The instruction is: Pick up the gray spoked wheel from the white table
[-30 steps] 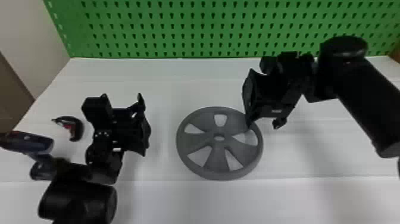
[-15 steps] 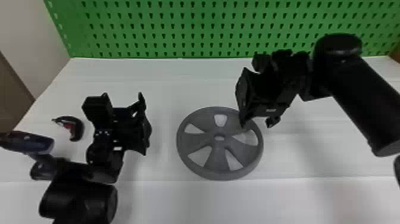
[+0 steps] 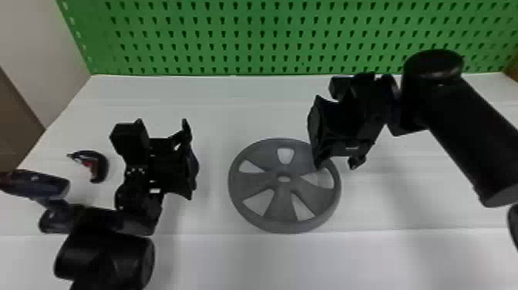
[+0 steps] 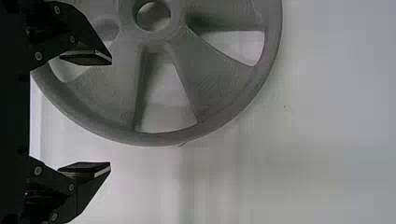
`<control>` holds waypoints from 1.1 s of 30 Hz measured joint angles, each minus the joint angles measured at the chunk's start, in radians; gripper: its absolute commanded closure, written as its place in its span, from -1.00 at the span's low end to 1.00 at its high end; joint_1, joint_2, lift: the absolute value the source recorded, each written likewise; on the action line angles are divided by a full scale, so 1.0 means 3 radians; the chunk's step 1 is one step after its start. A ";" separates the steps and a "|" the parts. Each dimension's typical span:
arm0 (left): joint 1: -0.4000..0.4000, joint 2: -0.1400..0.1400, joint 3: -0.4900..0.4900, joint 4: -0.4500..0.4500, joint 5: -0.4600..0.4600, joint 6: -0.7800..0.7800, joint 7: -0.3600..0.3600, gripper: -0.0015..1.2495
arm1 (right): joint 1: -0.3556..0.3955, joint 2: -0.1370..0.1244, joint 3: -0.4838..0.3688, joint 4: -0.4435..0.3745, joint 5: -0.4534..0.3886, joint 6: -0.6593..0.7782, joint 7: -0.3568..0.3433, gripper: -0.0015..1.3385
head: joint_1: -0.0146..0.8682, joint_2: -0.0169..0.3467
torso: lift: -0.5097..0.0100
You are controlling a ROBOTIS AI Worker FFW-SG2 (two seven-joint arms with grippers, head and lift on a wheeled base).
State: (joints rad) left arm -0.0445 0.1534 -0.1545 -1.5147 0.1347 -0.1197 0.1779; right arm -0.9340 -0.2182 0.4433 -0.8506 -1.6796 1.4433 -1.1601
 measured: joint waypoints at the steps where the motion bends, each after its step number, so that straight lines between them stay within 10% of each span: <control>1: -0.0002 0.0000 -0.0003 0.0002 0.0000 0.0000 0.0000 -0.62 | 0.0002 0.0001 0.0008 0.0001 0.0106 -0.0024 0.0164 -0.31 | 0.78 -0.66 | 0.58; 18: -0.0010 0.0000 -0.0015 0.0012 0.0002 0.0000 0.0000 -0.62 | -0.0084 0.0052 0.0273 0.0186 0.1792 -0.0295 0.1976 -0.31 | 0.78 -0.66 | 0.58; 33: -0.0021 0.0000 -0.0009 0.0013 0.0015 -0.0048 0.0000 -0.62 | -0.0104 0.0131 0.0104 0.0364 0.2679 -0.0228 0.2725 -0.31 | 0.78 -0.66 | 0.58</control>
State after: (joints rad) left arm -0.0507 0.1534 -0.1571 -1.5109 0.1392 -0.1340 0.1779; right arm -0.9653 -0.1789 0.4746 -0.7415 -0.8759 1.3750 -0.3426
